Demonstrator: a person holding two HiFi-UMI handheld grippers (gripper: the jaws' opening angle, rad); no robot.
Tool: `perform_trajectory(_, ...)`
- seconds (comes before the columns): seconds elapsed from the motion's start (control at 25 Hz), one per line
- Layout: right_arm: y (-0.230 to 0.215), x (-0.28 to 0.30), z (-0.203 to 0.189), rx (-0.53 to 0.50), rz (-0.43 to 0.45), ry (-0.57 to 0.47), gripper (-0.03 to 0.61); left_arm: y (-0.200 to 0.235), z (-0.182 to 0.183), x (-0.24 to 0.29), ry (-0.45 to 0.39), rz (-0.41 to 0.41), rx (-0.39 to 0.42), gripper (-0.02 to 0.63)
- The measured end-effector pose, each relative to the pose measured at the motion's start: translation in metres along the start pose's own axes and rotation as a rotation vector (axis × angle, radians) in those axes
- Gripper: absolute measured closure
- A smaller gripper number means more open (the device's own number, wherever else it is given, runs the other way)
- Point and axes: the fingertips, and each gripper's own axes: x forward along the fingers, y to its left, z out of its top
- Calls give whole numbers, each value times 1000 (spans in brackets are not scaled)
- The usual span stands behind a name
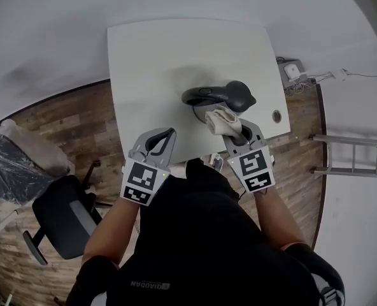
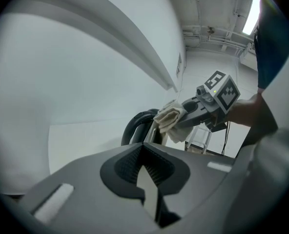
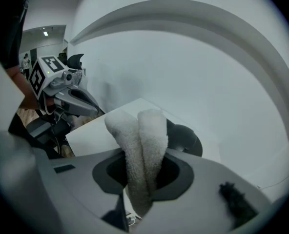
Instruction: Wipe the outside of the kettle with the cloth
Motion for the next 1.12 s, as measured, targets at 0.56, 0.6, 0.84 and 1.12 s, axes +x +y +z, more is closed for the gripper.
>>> perform_trajectory(0.56, 44, 81, -46, -200, 33, 172, 486, -5, -17, 14, 68, -13, -45, 607)
perform_trajectory(0.6, 47, 87, -48, -210, 35, 183, 485, -6, -18, 14, 72, -14, -44, 607)
perform_trajectory(0.84, 59, 112, -67, -234, 39, 213, 485, -3, -26, 11, 110, -4, -46, 607)
perform_trajectory(1.12, 66, 122, -82, -244, 37, 223, 485, -4, -20, 8, 118, 23, -24, 607)
